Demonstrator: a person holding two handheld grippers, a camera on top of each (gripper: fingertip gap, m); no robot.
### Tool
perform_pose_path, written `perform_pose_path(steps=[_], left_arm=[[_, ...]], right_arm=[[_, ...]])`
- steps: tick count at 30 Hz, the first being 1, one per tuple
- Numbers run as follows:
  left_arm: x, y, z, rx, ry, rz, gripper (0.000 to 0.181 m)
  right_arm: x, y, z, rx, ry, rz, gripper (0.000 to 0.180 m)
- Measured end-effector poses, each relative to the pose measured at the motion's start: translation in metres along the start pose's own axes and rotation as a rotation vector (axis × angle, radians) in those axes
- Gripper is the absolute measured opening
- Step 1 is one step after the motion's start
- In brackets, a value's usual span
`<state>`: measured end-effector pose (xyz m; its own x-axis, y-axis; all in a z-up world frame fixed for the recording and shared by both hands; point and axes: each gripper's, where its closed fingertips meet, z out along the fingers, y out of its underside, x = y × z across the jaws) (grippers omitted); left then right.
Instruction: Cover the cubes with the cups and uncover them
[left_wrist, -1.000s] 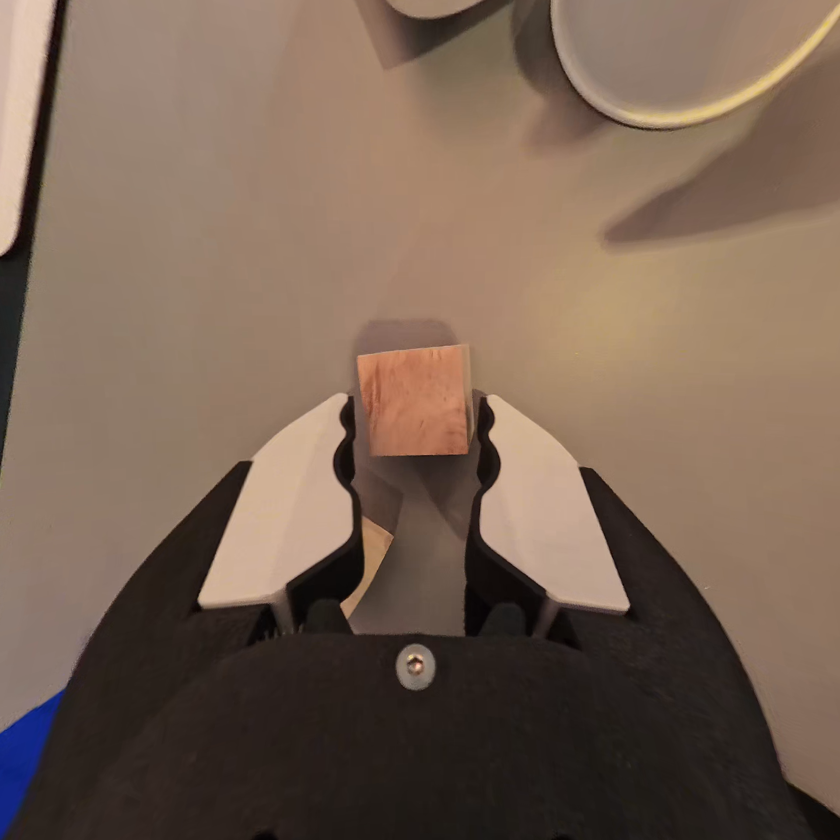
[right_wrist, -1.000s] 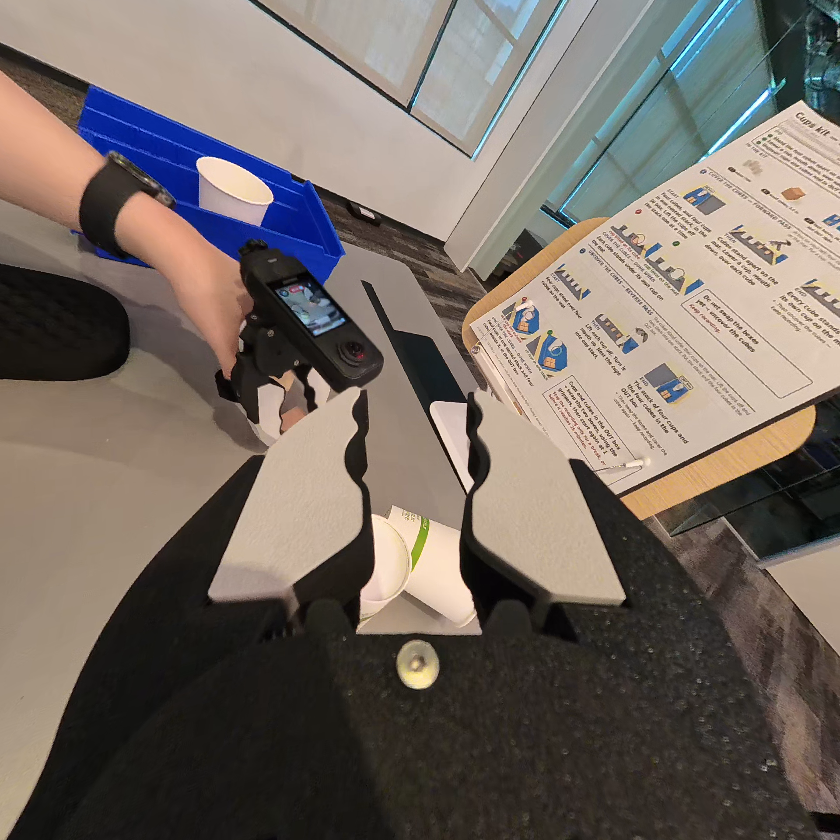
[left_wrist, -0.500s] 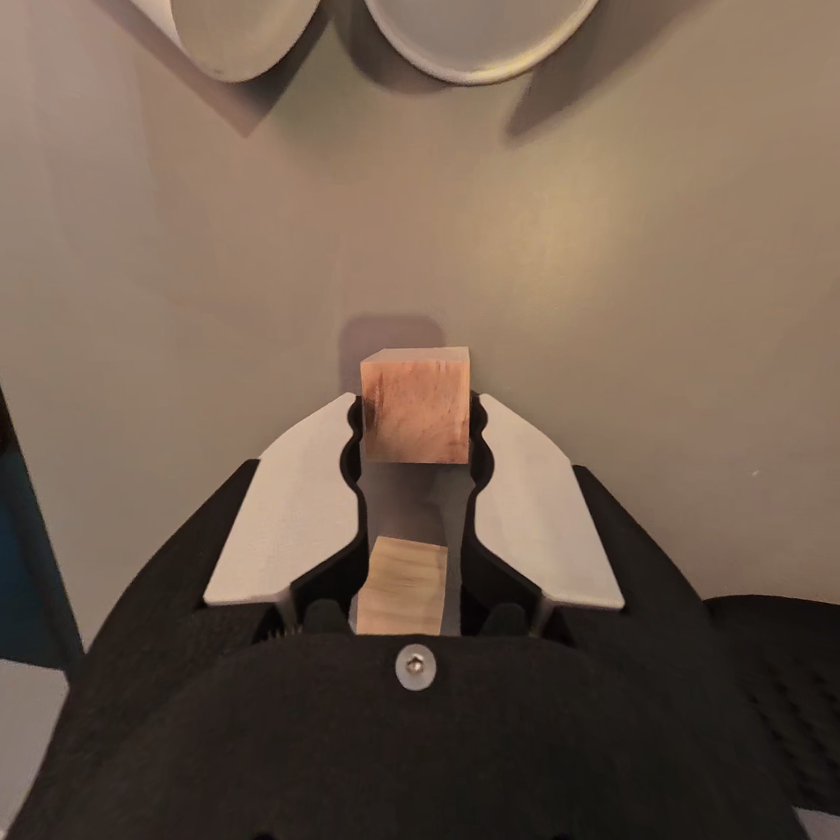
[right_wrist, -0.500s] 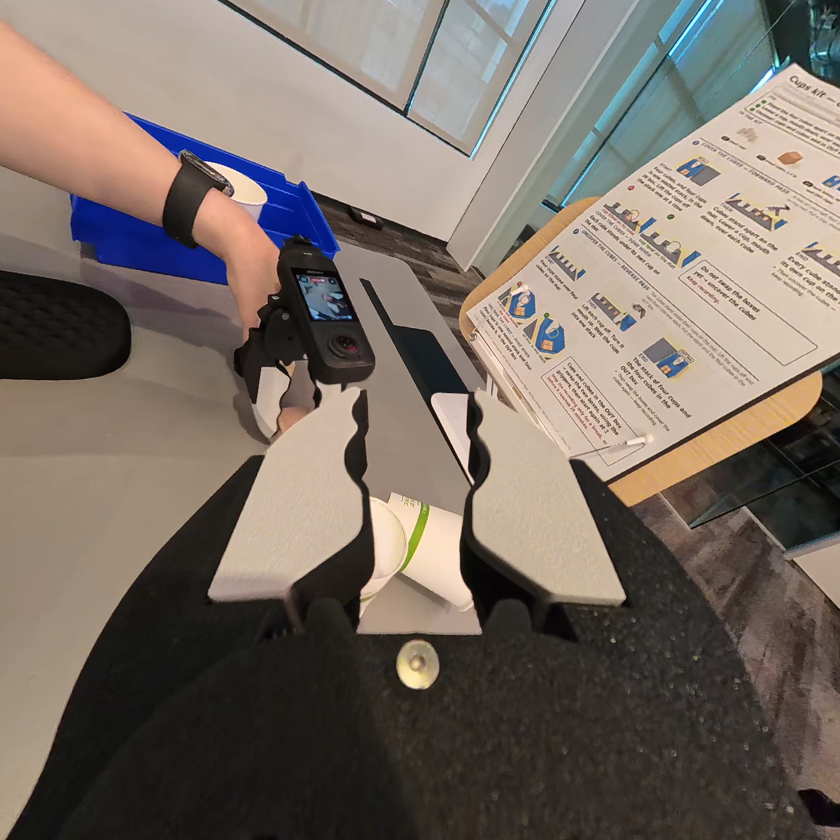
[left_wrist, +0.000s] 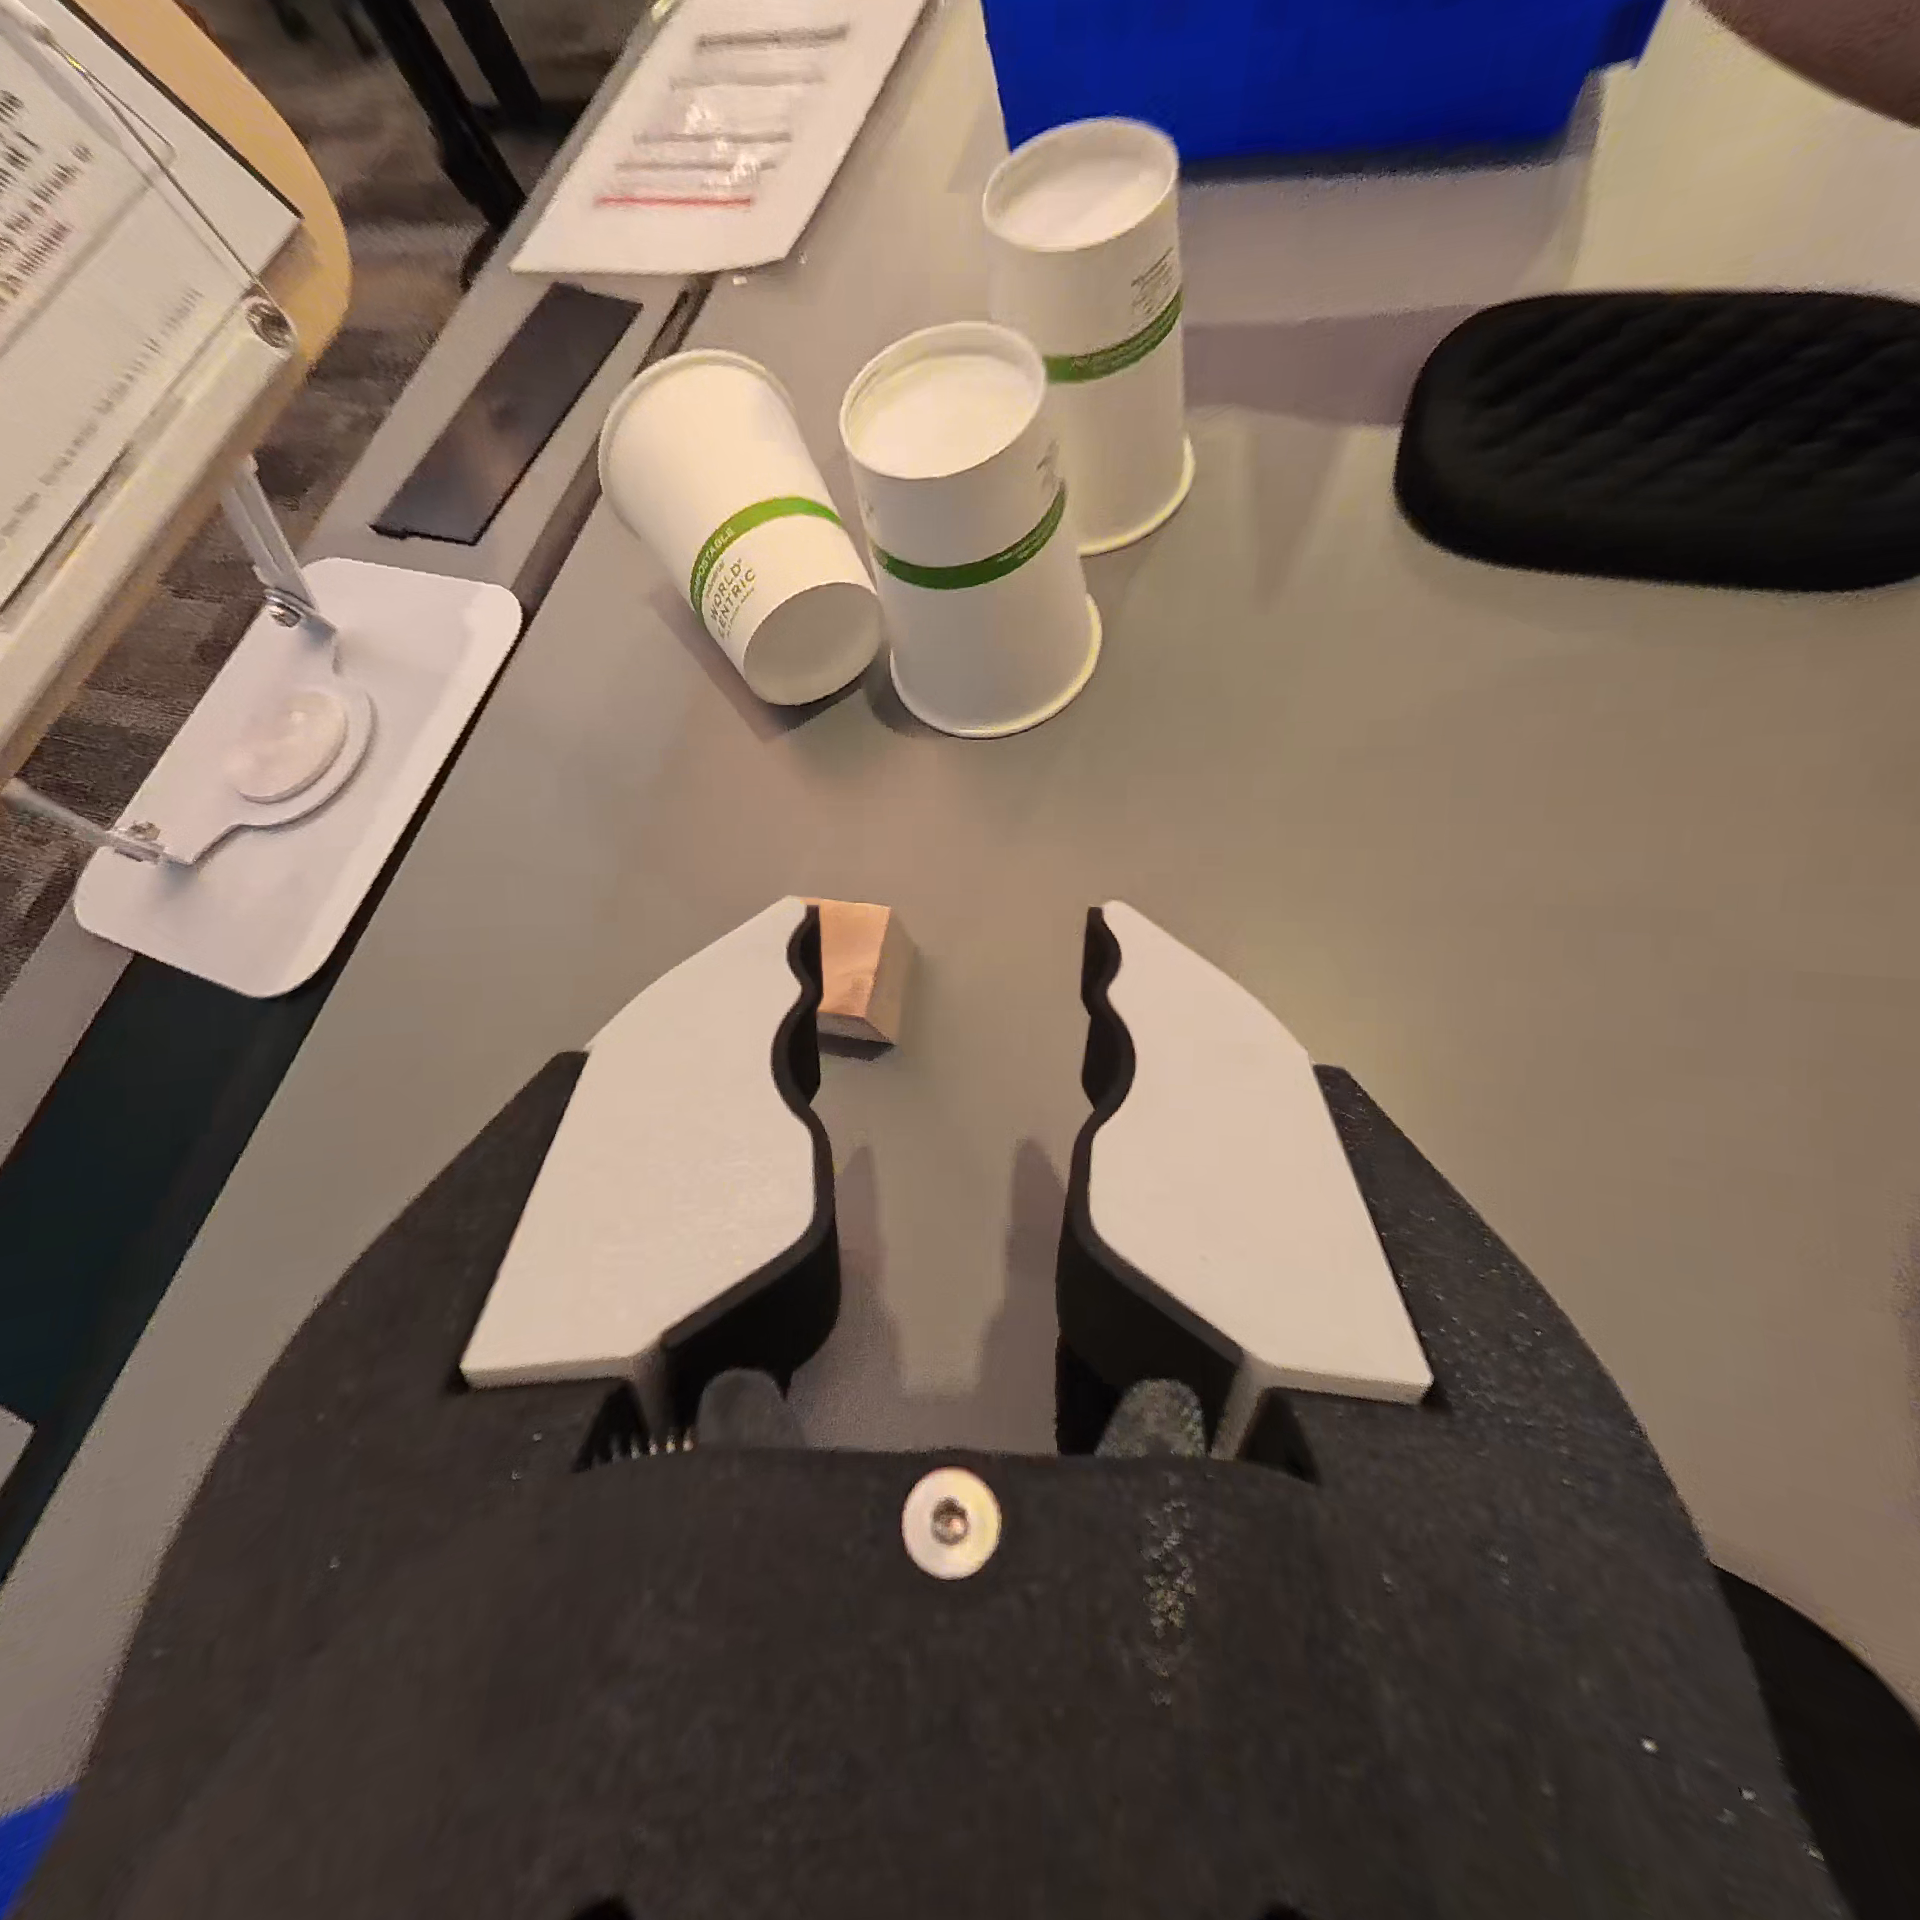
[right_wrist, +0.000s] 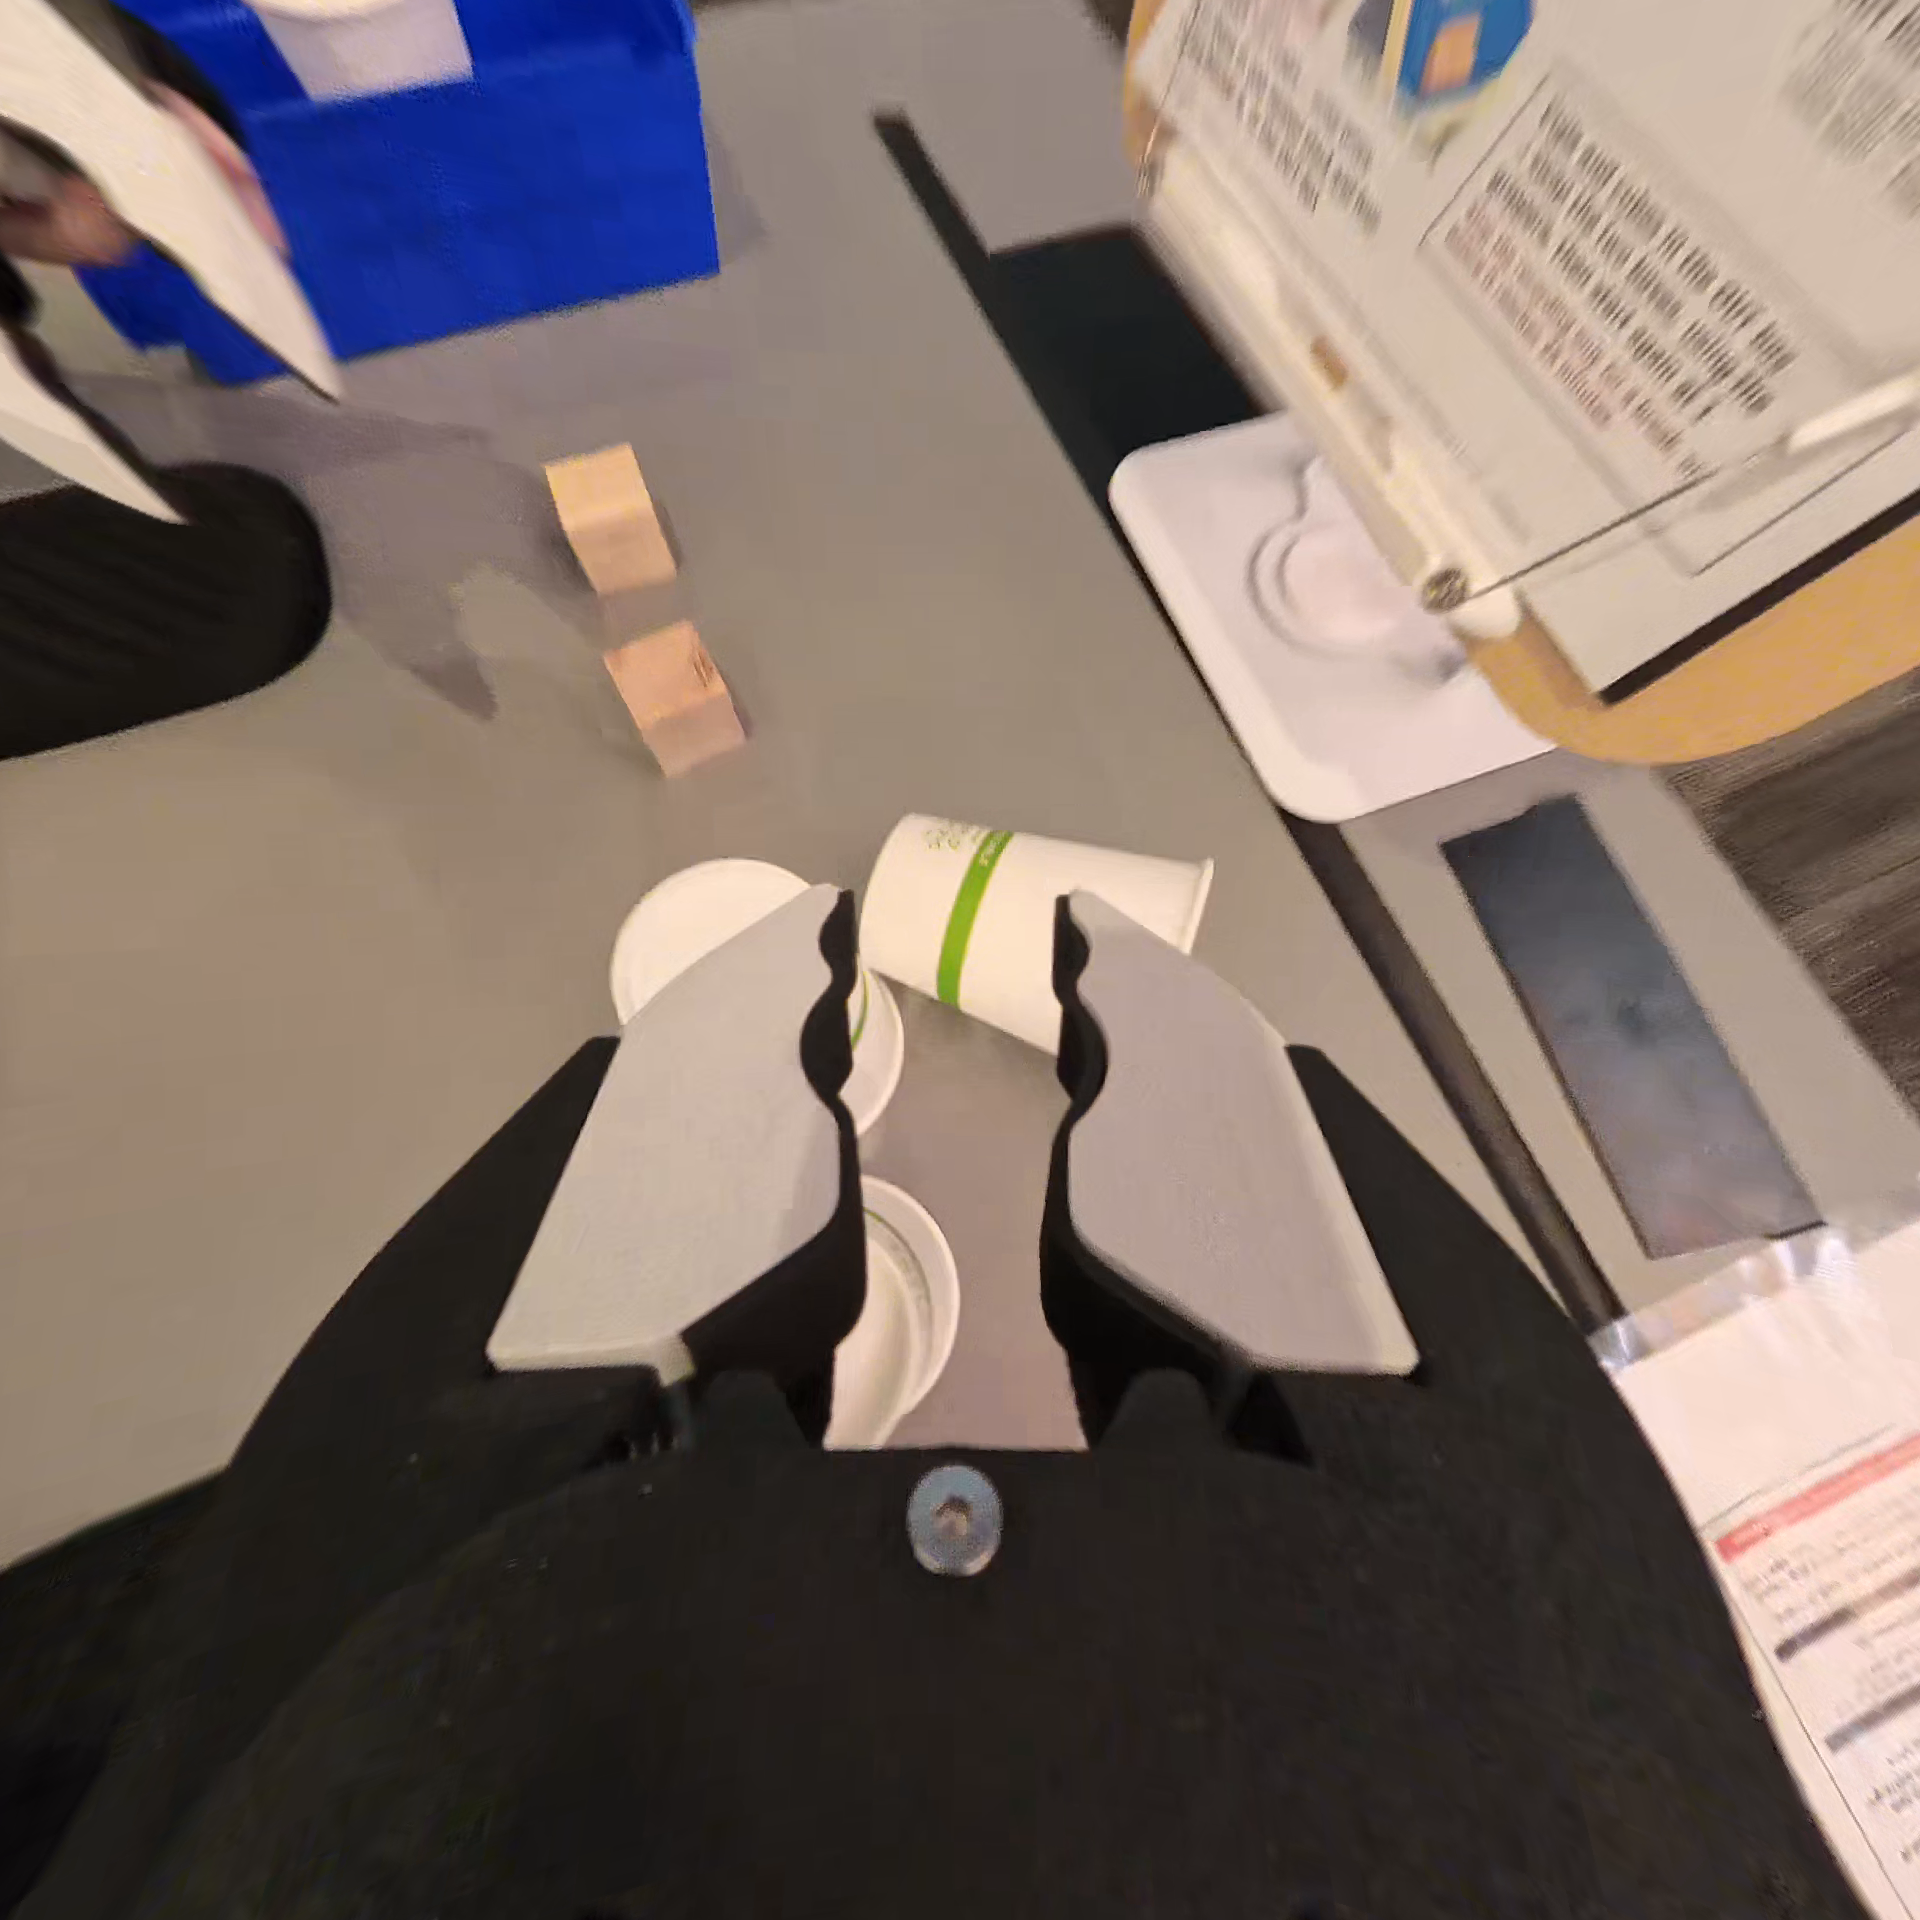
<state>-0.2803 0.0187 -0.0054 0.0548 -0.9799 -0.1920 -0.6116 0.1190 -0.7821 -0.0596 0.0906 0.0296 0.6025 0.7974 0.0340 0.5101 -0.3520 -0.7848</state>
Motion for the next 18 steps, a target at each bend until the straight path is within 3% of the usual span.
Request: perform_pose_path(steps=[4, 10, 18], left_arm=[[0.025, 0.001, -0.034, 0.068, -0.010, -0.051, 0.044], [0.045, 0.021, -0.073, 0.036, -0.079, -0.062, 0.043], [0.044, 0.038, -0.089, 0.033, -0.133, -0.113, 0.041]], right_arm=[[0.021, 0.010, 0.023, -0.064, -0.186, 0.034, 0.030], [0.057, 0.036, 0.052, -0.106, -0.280, 0.151, 0.029], [0.058, 0.064, 0.086, -0.156, -0.387, 0.203, 0.032]])
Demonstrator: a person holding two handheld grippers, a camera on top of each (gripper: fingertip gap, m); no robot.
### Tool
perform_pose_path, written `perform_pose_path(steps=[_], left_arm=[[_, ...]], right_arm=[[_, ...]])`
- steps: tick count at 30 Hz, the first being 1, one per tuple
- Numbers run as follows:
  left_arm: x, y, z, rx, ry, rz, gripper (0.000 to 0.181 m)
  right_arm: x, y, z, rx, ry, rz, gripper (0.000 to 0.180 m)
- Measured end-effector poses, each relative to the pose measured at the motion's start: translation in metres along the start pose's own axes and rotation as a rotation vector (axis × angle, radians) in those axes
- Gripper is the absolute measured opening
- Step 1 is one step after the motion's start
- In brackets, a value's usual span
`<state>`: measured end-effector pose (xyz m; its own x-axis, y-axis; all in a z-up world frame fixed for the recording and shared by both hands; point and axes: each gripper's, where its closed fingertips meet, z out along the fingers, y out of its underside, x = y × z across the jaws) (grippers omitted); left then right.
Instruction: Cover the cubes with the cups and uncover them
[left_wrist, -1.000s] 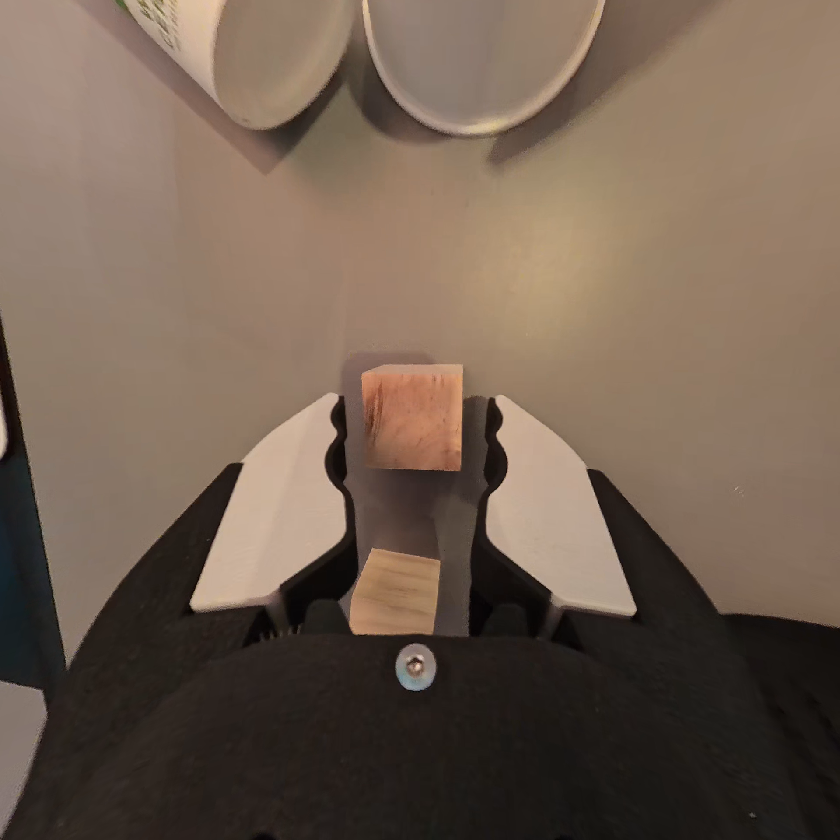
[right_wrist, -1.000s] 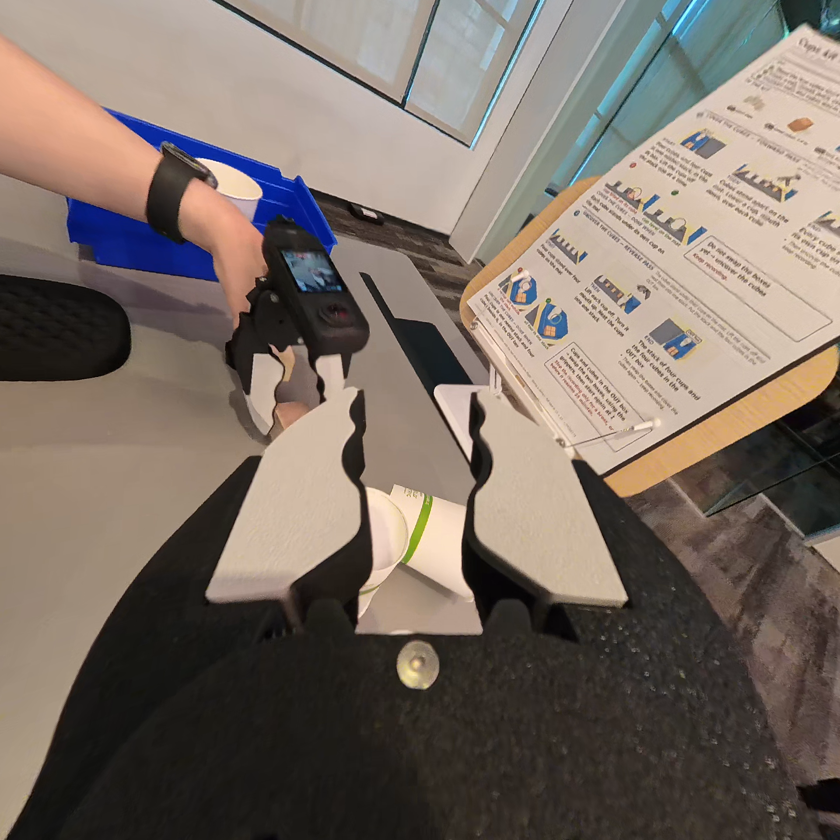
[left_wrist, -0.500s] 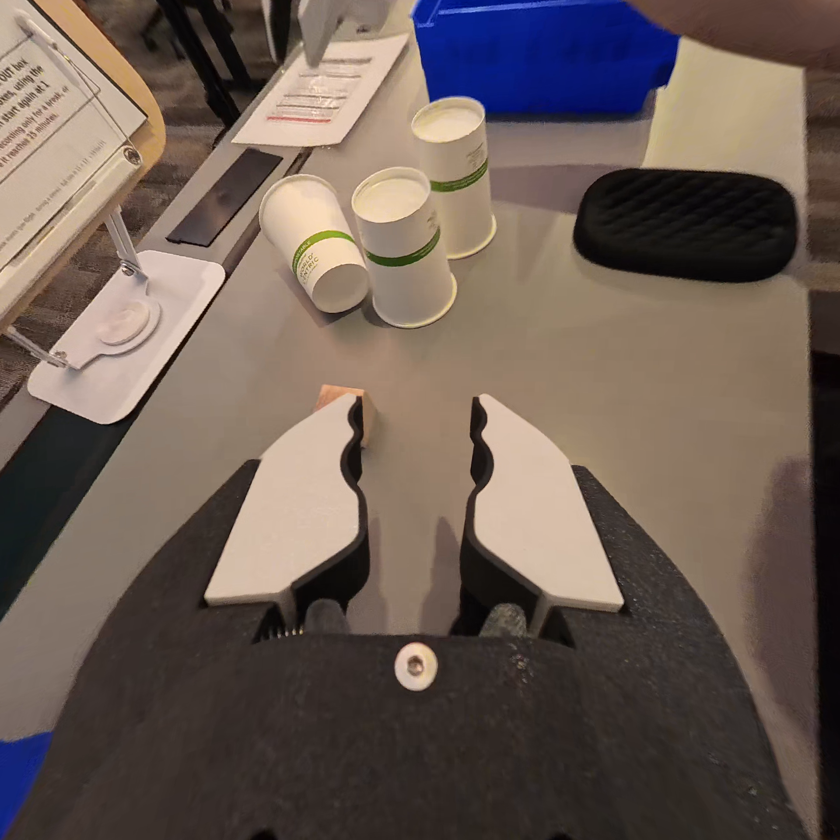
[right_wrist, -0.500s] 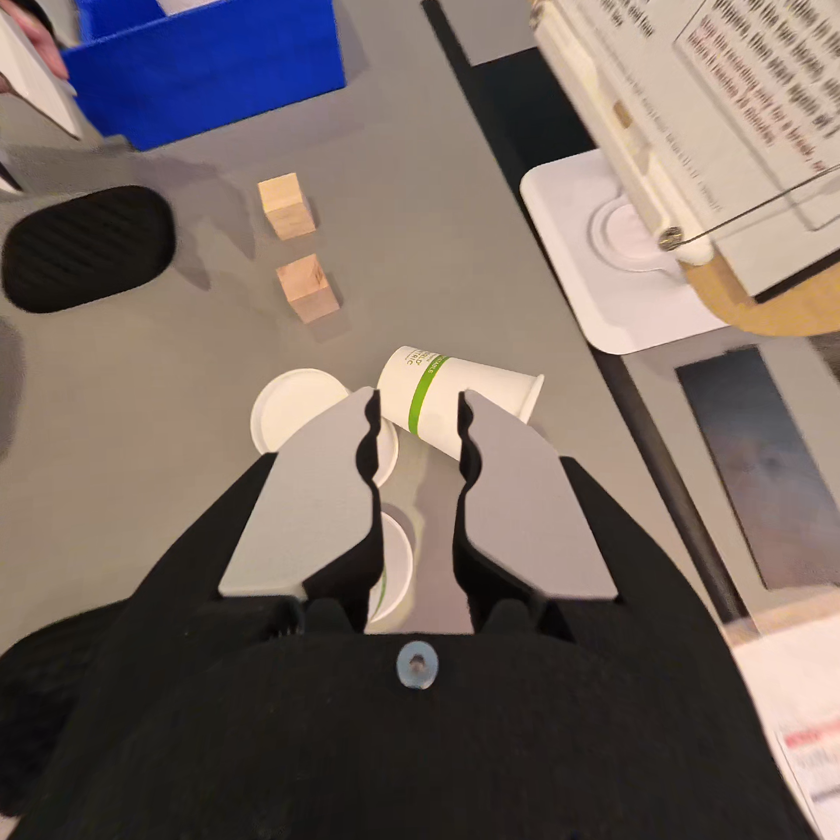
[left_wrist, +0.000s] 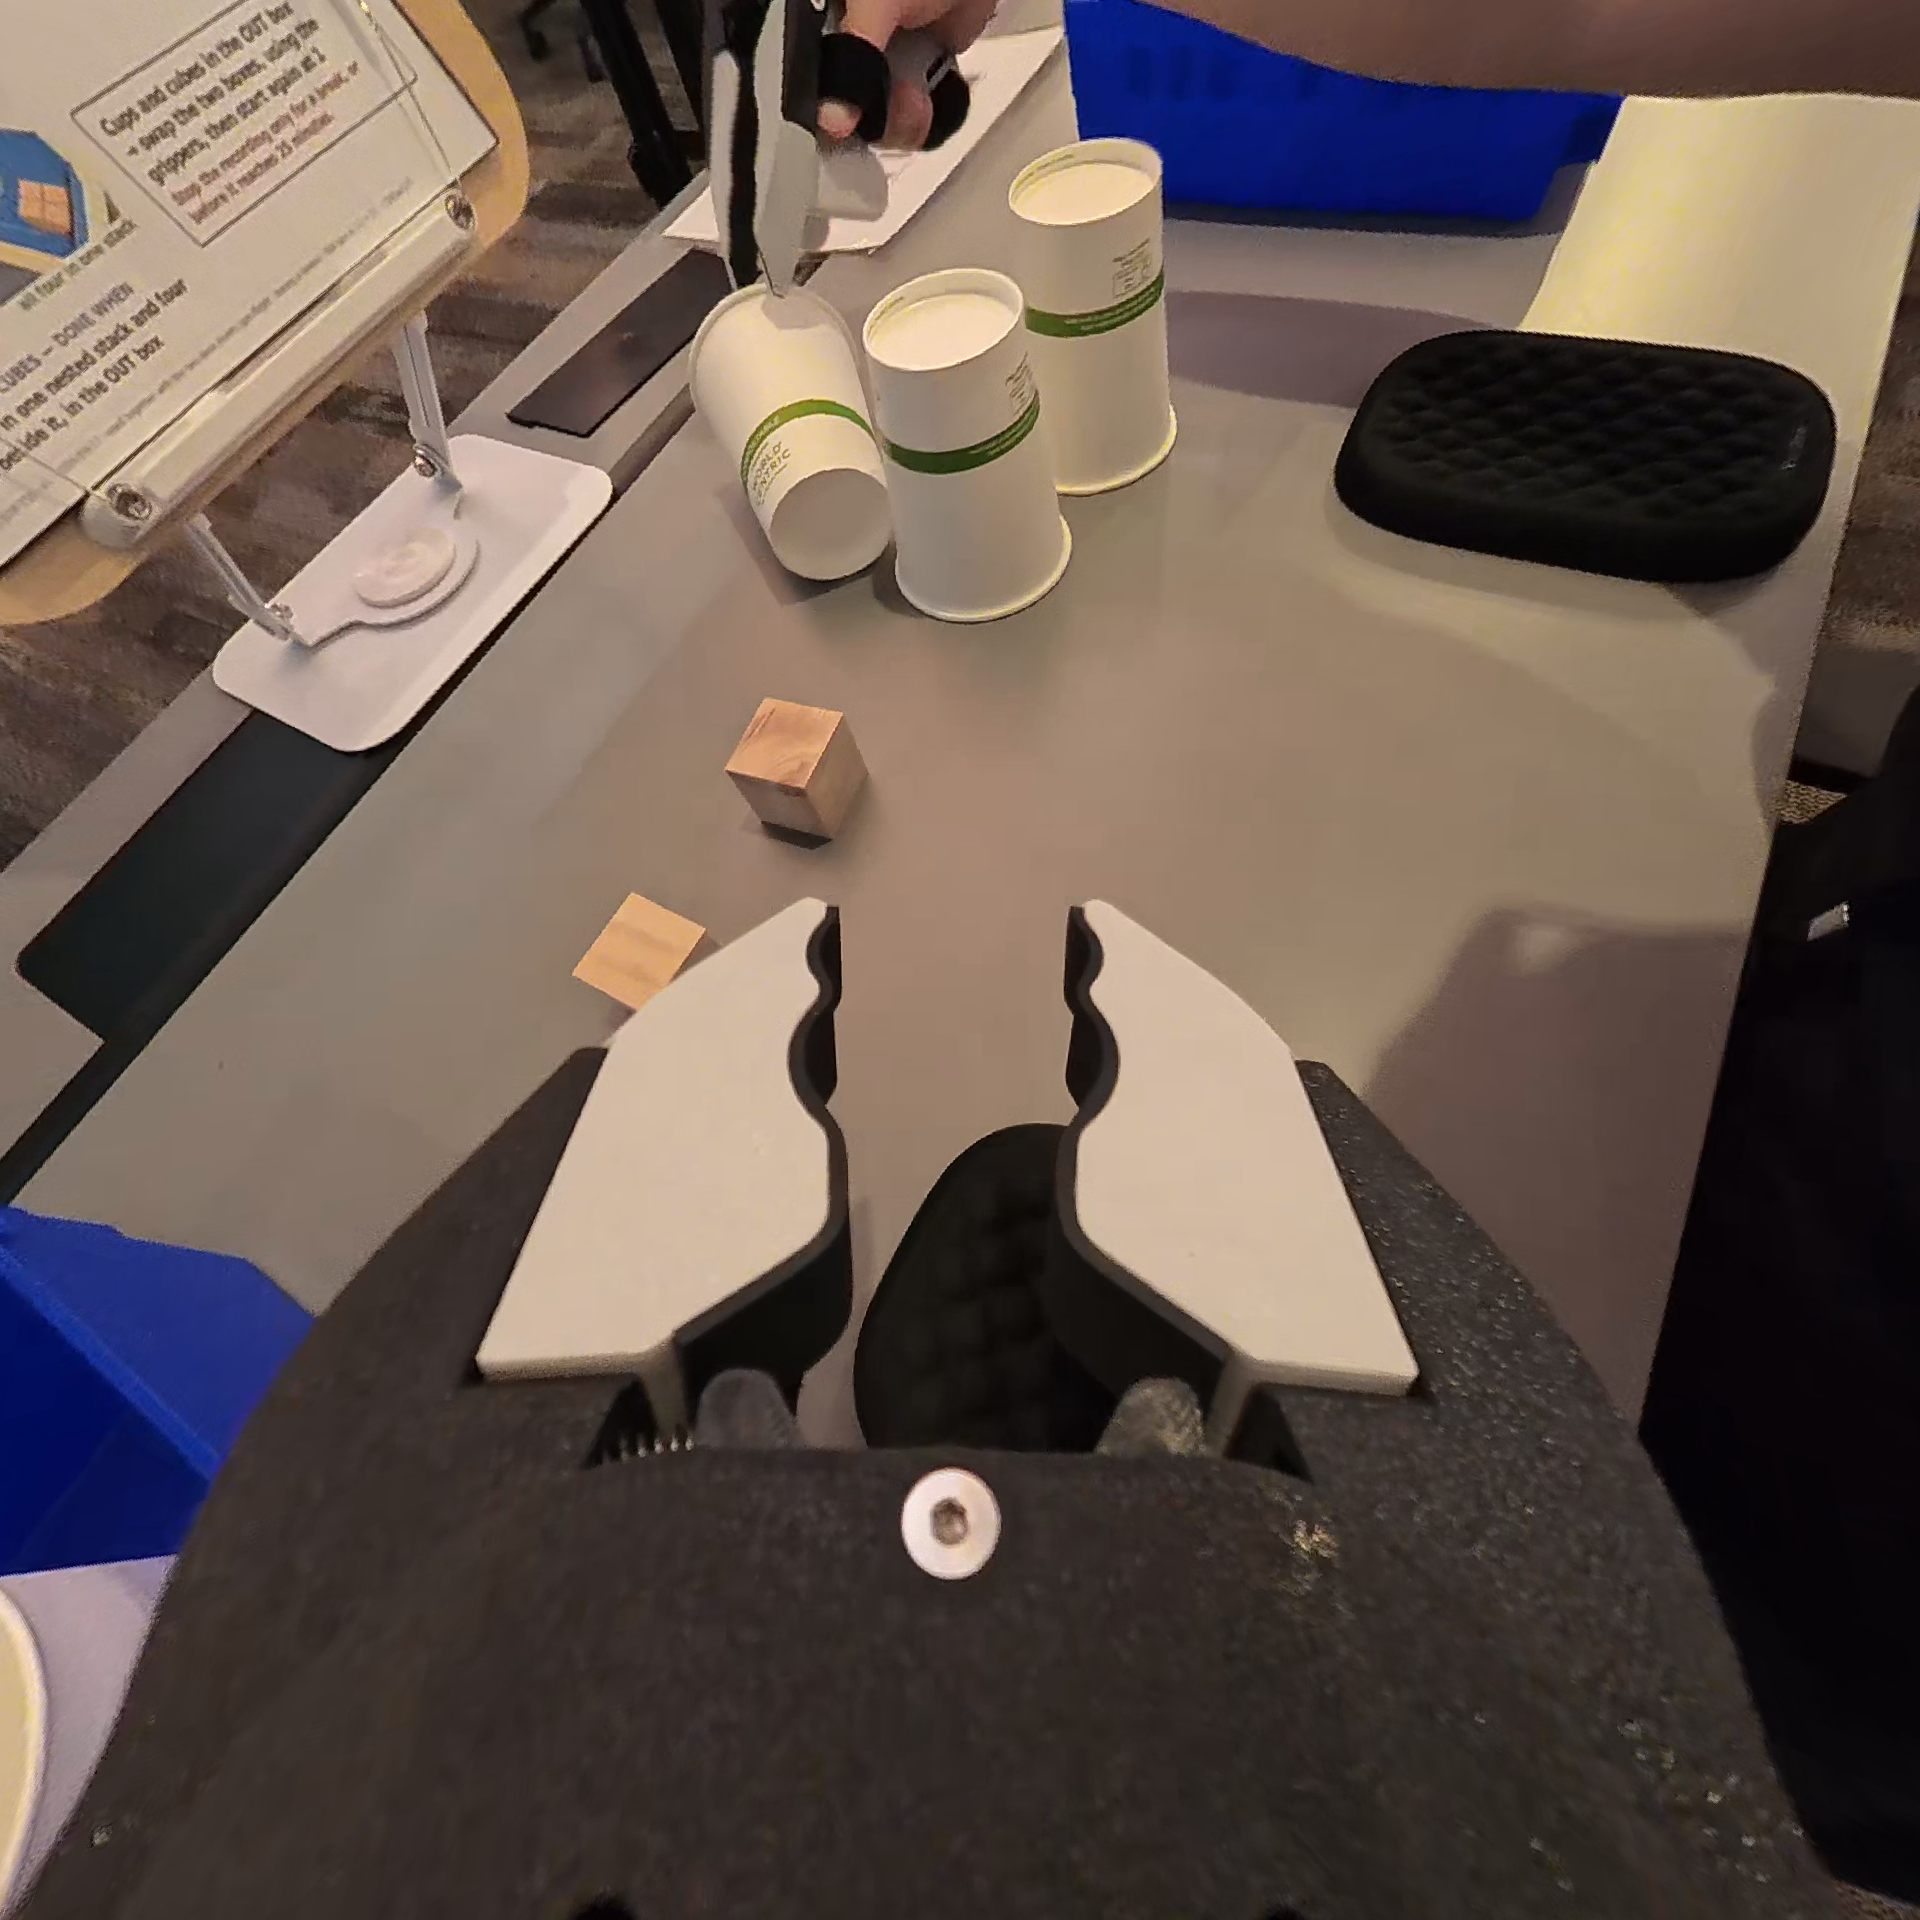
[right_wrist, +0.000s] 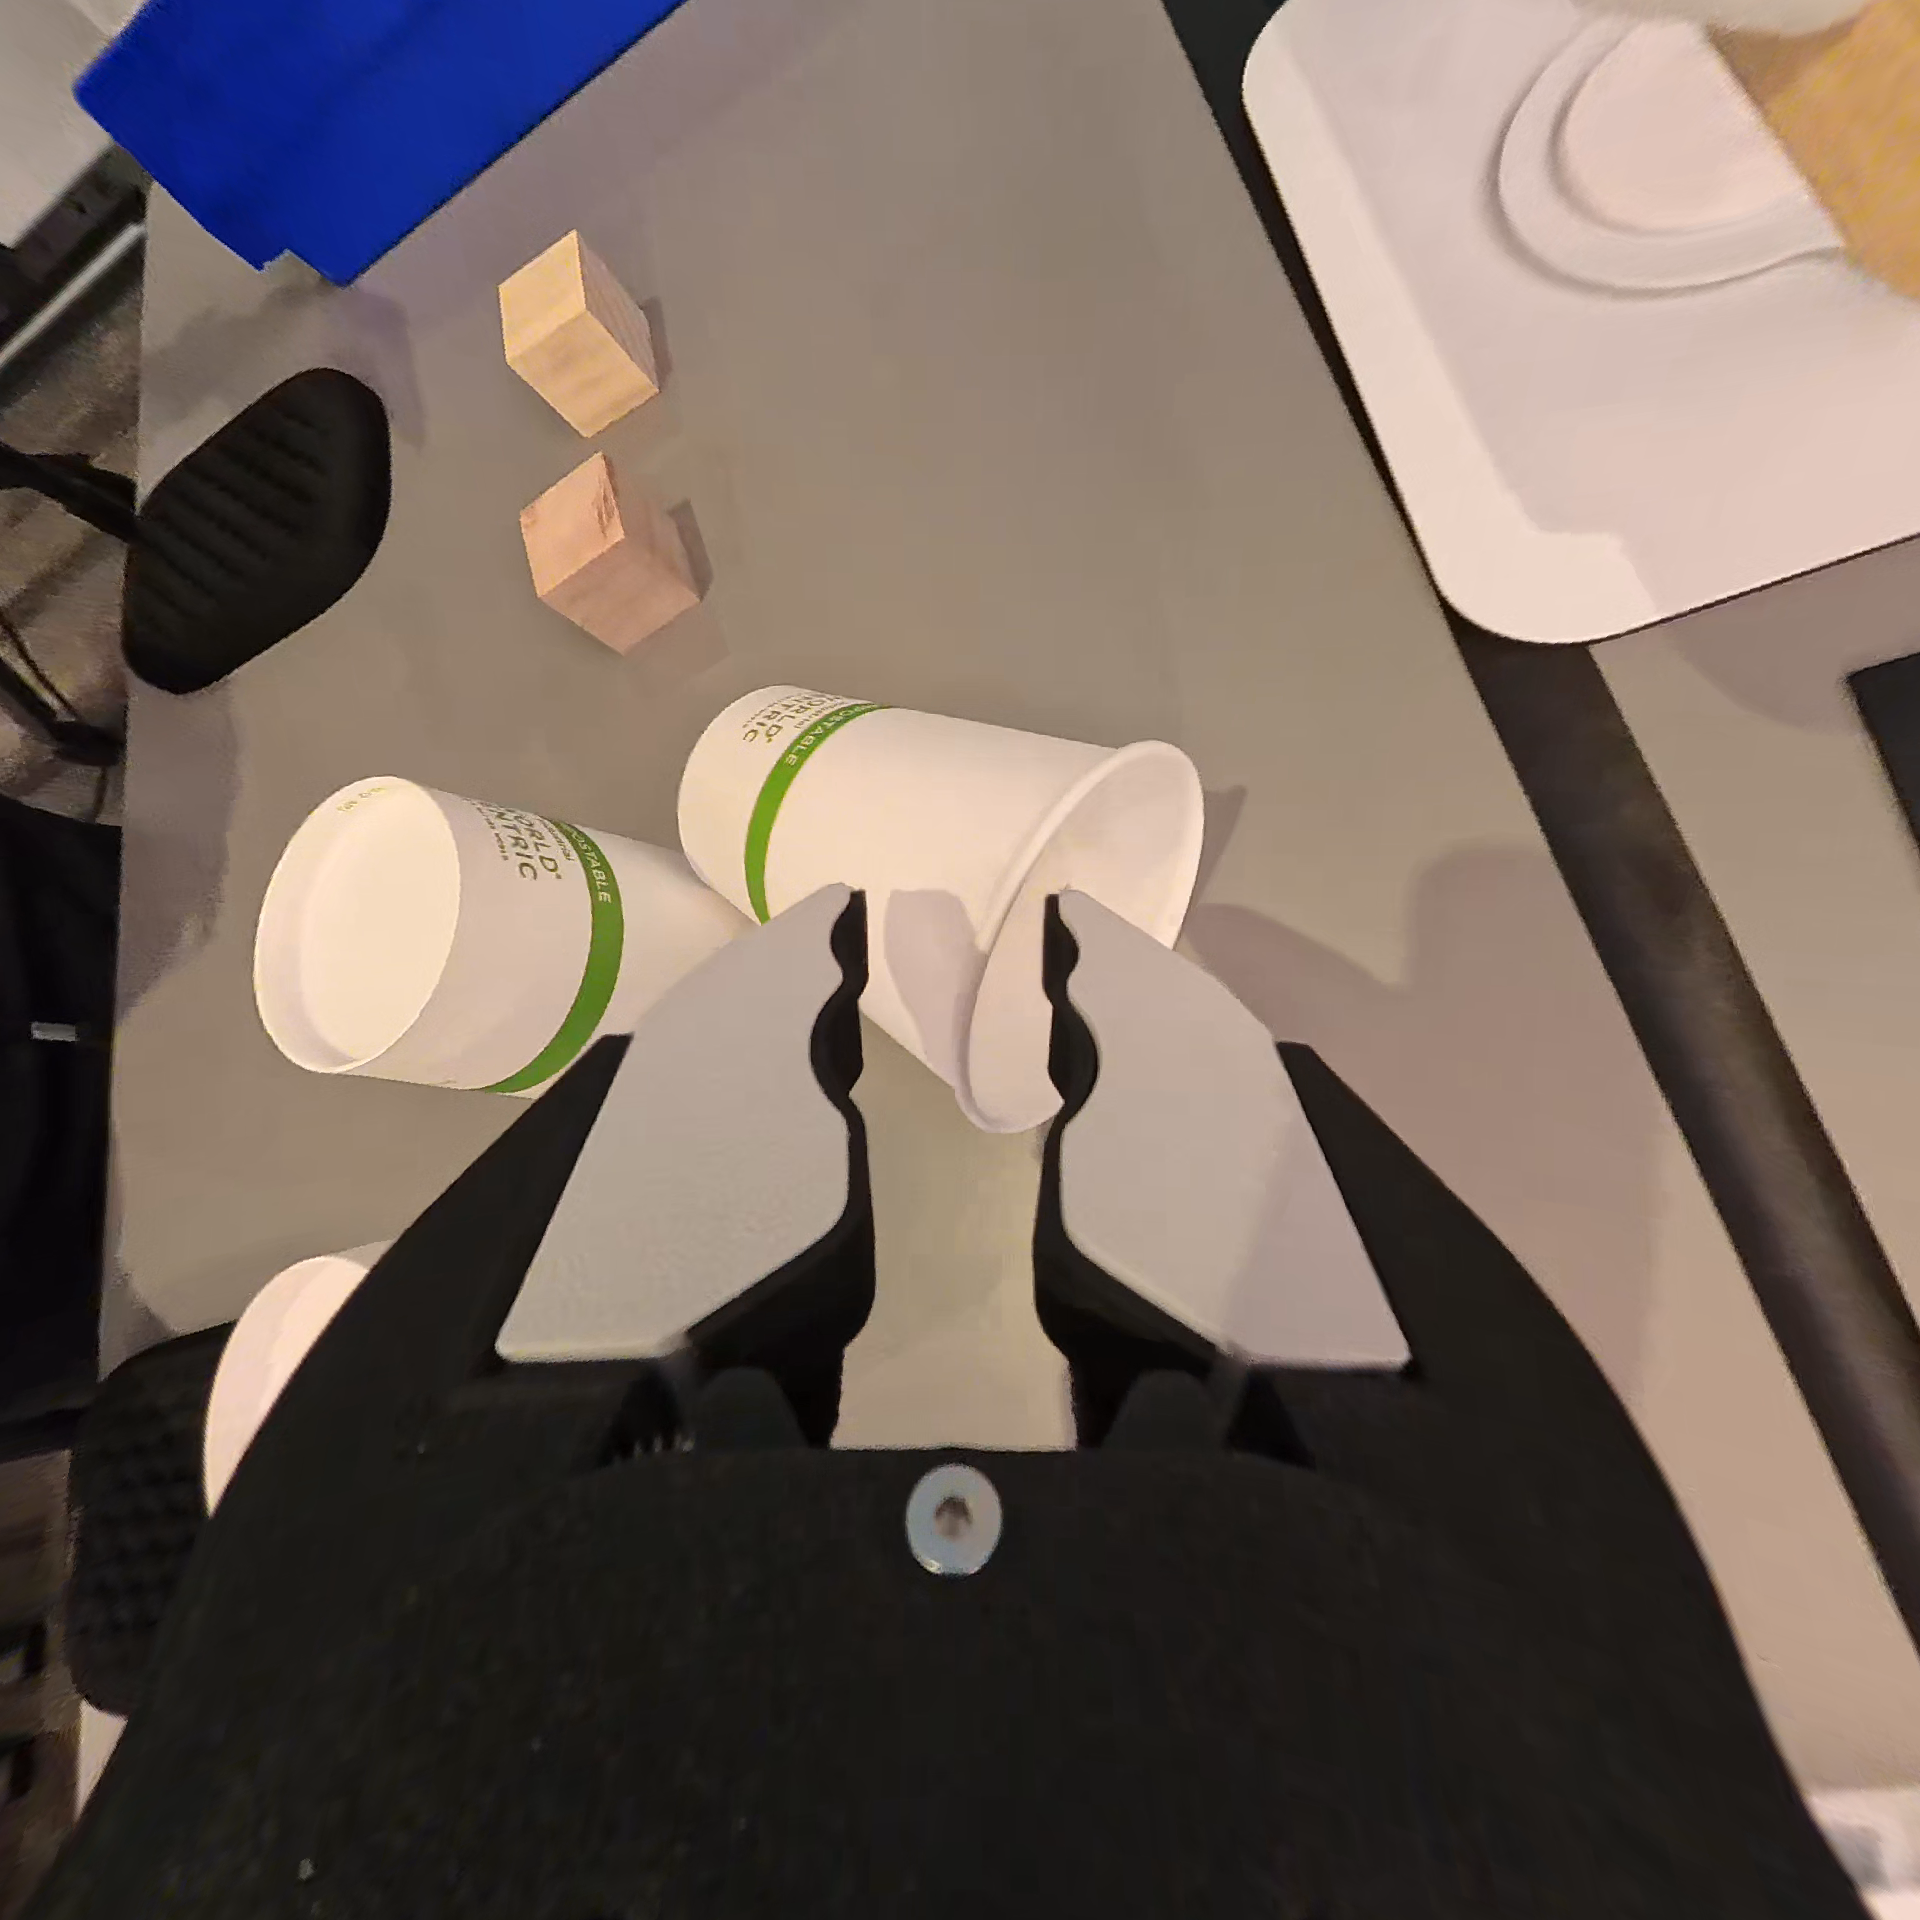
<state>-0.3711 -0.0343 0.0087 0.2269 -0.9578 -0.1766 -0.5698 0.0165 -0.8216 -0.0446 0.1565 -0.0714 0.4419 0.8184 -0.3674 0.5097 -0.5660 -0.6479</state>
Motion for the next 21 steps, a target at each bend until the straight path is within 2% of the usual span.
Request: perform_pose_path(steps=[7, 21], left_arm=[[-0.009, 0.005, 0.009, -0.004, 0.006, -0.025, 0.040], [-0.008, 0.006, 0.009, 0.009, -0.004, -0.013, 0.039]], right_arm=[[-0.003, 0.005, 0.014, -0.001, -0.077, 0.009, 0.028], [-0.036, -0.003, 0.011, 0.138, -0.282, -0.018, 0.002]])
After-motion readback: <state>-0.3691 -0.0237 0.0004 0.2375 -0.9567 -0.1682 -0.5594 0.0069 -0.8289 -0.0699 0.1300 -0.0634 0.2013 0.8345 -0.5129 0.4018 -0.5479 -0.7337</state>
